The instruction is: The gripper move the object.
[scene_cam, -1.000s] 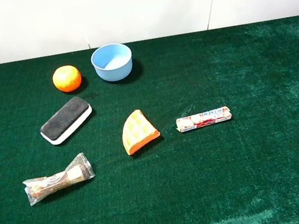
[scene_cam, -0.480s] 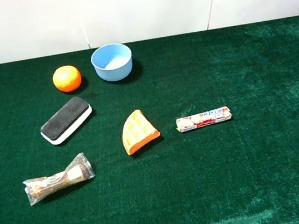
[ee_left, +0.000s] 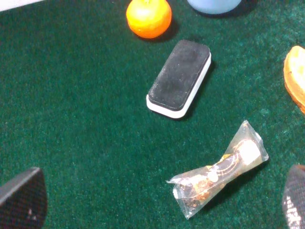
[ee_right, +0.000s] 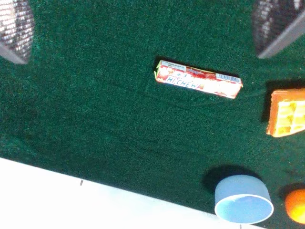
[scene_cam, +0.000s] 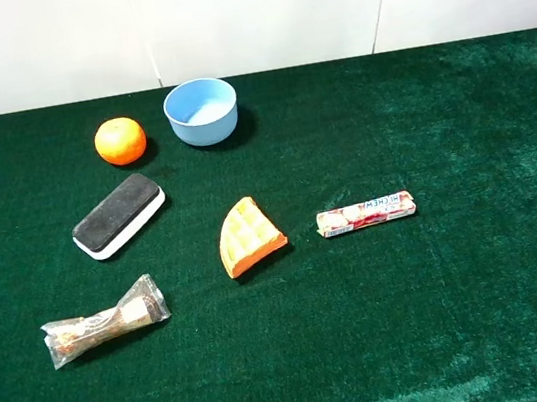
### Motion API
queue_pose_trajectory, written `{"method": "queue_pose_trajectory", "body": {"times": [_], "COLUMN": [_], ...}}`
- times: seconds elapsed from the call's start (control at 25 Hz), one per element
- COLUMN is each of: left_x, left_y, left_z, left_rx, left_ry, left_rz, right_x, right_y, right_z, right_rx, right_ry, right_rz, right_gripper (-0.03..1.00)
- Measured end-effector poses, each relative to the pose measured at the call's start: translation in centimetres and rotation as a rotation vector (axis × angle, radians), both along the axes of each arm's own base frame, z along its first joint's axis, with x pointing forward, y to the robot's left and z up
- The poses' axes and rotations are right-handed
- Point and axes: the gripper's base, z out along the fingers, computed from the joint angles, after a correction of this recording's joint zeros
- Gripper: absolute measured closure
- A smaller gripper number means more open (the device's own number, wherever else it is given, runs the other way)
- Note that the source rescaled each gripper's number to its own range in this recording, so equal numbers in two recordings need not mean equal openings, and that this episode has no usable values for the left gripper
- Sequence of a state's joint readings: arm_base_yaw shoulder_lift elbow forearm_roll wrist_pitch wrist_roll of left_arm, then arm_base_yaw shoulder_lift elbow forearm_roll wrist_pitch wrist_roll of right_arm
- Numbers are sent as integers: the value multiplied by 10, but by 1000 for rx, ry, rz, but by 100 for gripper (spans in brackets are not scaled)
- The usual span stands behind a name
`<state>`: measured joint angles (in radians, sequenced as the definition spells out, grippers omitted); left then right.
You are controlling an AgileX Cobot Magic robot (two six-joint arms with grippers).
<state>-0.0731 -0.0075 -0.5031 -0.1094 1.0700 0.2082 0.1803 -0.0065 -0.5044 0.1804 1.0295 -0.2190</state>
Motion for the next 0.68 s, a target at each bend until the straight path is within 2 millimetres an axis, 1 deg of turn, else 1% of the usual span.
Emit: {"method": "queue_pose_trajectory", "body": {"times": [0.68], "left_x": [0], "left_y": [0], "left_z": [0], "left_rx": [2], "left_ry": [0], "left_rz": [2], "right_x": [0], "right_y": [-1], "right_z": [0], "right_rx": [17], "right_ry": [5], "right_rz": [-22], "right_gripper": [-3]}}
